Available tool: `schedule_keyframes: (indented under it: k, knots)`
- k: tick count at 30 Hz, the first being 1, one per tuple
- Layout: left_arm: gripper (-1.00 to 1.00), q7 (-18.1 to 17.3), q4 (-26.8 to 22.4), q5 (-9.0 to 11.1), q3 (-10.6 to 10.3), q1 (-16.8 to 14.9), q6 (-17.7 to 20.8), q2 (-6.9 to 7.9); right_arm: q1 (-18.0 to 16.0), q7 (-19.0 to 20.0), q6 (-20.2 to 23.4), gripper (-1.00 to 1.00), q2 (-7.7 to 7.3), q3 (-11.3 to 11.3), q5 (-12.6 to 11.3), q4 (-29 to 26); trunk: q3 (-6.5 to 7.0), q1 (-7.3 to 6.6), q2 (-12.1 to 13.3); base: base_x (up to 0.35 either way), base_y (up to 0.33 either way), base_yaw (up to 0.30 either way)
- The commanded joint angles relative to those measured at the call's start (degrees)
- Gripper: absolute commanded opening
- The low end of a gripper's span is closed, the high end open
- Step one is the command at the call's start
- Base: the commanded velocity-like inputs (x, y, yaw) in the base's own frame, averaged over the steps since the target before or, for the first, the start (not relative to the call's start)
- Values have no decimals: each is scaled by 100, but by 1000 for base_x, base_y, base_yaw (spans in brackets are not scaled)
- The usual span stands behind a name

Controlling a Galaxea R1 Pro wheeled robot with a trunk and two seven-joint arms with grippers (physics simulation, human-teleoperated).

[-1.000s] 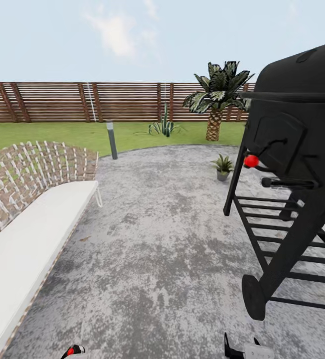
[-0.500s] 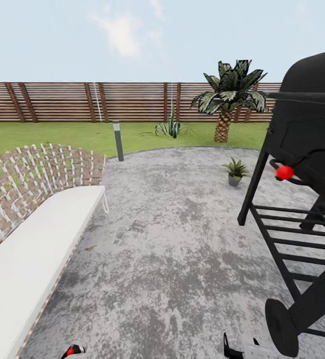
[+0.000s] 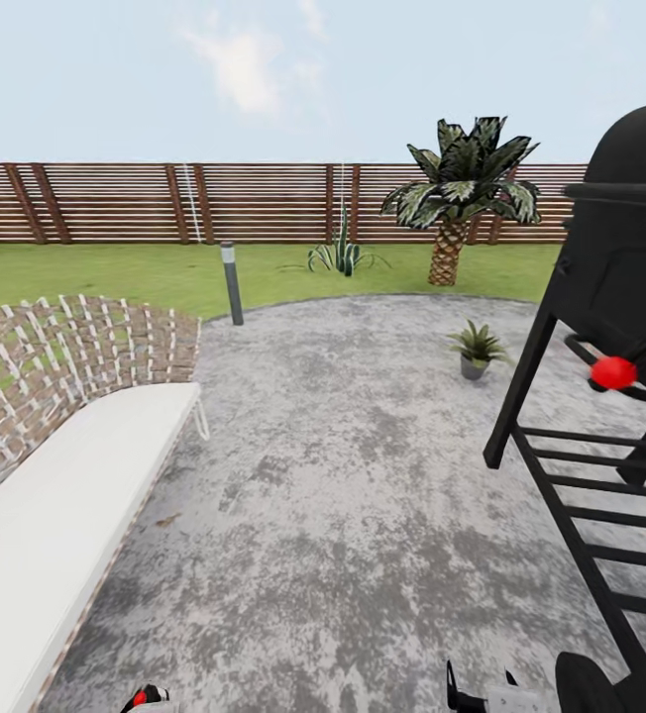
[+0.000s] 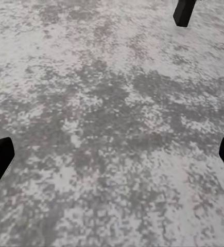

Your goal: Pick up the pesticide atomizer in the garden and spray insectifuge to fully cover both potted plants in the garden.

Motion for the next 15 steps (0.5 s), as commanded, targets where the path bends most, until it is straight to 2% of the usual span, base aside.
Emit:
schedule_keyframes:
  k: [1,15]
  knots:
    - [-100,12,2,51,-39,-3,-16,2,-3,-19,-13,100,-1,2,12,3,-5,2,-2,336,0,0]
    - [-100,11,2,51,-41,-3,-17,2,-3,-21,-13,100,-2,3,12,3,-5,2,-2,336,0,0]
